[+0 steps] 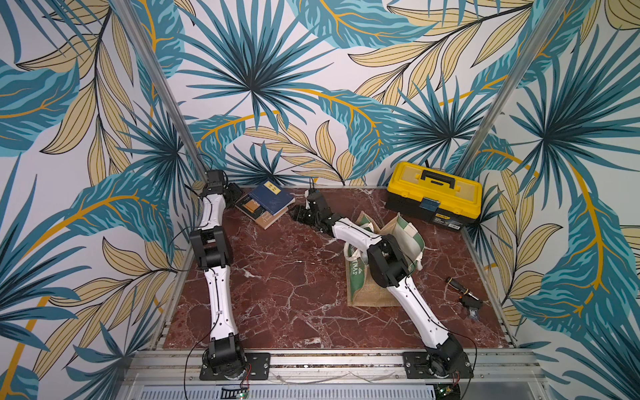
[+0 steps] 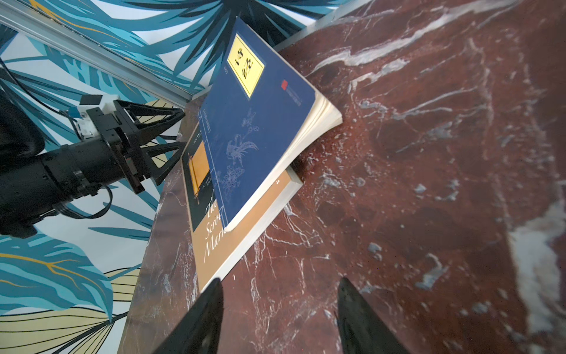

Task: Put the books into the canvas bag
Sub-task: Move the book to the center of the board.

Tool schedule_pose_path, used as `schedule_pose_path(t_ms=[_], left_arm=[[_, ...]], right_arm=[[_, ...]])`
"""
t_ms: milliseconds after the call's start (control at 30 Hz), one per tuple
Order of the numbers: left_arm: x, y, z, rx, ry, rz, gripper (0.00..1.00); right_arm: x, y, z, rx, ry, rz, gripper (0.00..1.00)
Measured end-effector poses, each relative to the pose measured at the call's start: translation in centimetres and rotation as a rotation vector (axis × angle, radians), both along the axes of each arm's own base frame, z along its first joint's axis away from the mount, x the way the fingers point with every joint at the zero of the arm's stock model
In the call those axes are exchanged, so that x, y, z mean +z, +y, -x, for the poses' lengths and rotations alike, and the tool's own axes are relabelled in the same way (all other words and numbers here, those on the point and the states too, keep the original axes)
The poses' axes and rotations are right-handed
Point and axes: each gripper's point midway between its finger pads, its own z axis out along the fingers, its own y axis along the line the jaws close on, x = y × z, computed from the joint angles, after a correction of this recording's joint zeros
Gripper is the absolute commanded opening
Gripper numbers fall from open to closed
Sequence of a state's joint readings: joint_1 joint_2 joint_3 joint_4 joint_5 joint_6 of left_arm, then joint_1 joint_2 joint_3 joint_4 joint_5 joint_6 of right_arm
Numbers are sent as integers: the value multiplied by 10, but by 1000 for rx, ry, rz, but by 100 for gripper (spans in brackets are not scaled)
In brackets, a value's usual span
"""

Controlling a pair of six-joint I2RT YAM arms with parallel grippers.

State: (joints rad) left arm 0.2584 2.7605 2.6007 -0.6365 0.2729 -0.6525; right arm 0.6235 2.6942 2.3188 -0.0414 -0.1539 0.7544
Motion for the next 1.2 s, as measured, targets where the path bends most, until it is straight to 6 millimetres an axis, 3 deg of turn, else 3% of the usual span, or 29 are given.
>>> schedule_pose_path(t_ms=[267,800,1033,1200], left_arm=[[-4,-31,5,-151,-17,105,58],[-9,-104,67,-372,91,197,56],[-10,-112,76,-401,101,208,56],[-10,-113,78,-412,102,213,56]], right_arm=[[3,0,-1,-2,-9,0,59],[-14,-6,6,2,47,48,54],[-17,-8,7,14,41,72,52],[-16,-21,12,0,49,152,58]])
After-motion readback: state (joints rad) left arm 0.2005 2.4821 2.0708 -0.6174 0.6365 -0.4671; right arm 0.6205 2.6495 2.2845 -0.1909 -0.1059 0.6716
